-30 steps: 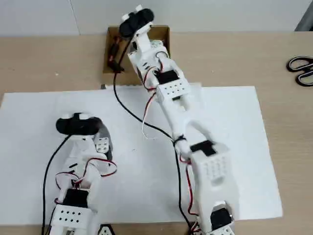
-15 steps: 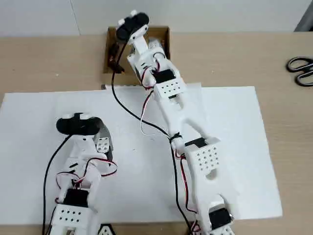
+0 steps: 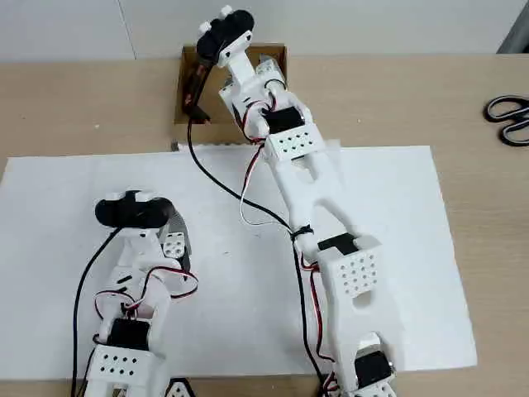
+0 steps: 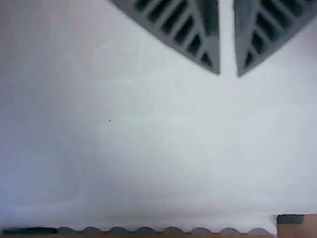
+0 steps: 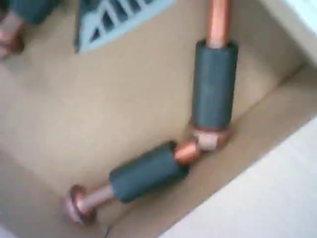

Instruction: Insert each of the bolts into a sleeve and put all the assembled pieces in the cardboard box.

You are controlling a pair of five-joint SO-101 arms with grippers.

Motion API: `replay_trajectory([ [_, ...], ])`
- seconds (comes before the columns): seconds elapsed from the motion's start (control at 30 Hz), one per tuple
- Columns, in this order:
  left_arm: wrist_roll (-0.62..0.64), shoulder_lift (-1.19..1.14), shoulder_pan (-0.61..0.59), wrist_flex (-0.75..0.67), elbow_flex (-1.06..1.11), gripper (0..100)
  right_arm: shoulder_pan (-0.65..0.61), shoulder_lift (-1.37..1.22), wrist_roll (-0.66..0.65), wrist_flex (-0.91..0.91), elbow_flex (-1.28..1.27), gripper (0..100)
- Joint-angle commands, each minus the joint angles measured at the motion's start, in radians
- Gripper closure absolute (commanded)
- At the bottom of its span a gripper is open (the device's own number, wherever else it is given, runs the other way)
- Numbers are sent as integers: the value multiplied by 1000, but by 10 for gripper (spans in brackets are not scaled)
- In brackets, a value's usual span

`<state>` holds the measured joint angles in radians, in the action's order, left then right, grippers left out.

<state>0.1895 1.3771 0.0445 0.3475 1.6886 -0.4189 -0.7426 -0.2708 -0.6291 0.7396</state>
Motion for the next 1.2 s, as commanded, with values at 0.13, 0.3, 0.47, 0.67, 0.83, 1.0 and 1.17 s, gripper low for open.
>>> replay_trajectory([
  [0.13, -2, 8, 5, -21, -4, 994, 10, 216, -11, -189, 51, 932],
  [0.3, -6, 8, 8, -21, -4, 994, 13, 348, -11, -335, 51, 989],
  [0.47, -6, 8, -2, -21, -4, 994, 13, 490, -9, -506, 51, 994],
  [0.67, -6, 8, 6, -21, -4, 994, 16, 639, -8, -691, 51, 995],
  [0.83, -3, 8, -2, -21, -4, 994, 47, 734, 14, -868, 51, 995],
  [1.0, -3, 8, 6, -21, -4, 994, 120, 809, 78, -1024, 51, 995],
  [1.17, -3, 8, 6, -21, -4, 994, 182, 869, 161, -1038, 44, 995],
])
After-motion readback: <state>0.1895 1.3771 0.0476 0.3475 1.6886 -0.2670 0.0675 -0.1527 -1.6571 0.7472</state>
